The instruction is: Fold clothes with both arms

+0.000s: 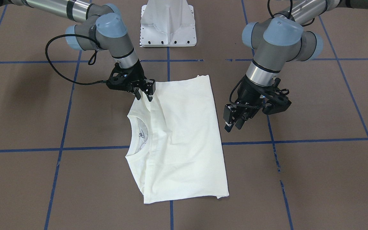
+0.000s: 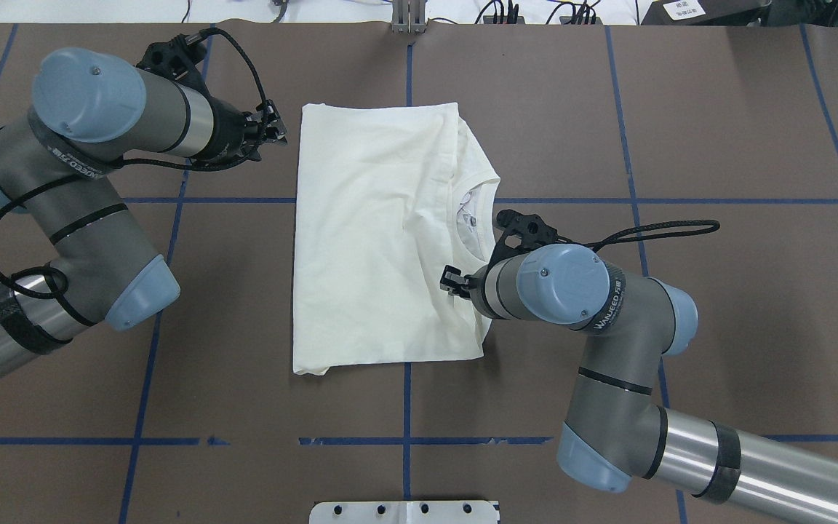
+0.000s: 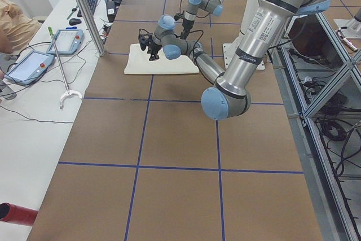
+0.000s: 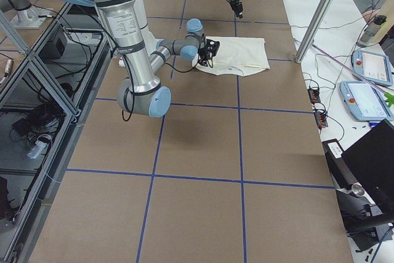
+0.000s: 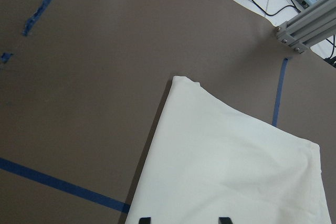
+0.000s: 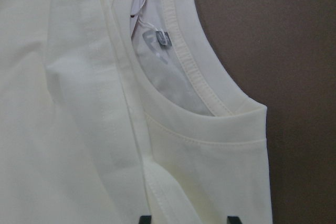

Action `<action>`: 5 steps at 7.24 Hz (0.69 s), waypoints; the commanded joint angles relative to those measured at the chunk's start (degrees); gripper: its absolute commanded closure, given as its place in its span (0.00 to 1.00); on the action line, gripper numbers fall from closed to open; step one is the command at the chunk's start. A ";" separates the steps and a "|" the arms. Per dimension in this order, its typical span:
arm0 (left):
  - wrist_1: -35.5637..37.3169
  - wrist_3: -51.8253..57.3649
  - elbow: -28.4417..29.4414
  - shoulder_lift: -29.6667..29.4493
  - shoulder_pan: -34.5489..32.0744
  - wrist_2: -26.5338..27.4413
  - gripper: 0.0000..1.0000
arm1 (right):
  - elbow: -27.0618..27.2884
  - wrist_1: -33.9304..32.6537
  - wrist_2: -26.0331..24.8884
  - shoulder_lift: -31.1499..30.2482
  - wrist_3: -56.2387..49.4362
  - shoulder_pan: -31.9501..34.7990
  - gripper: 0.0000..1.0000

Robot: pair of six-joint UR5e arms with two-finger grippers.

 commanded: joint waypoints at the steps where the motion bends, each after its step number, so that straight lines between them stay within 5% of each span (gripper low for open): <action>1: 0.19 -0.10 -0.01 -0.07 0.18 0.01 0.47 | 0.52 0.37 -0.17 0.59 -2.56 -0.04 0.33; 2: 0.19 -0.10 -0.01 -0.07 0.18 0.10 0.46 | 0.53 0.37 -0.17 0.50 -2.99 -0.04 0.22; 5: 0.54 -0.10 -0.18 -0.07 0.18 0.10 0.46 | -0.08 0.37 -0.08 0.32 -11.75 -0.57 0.23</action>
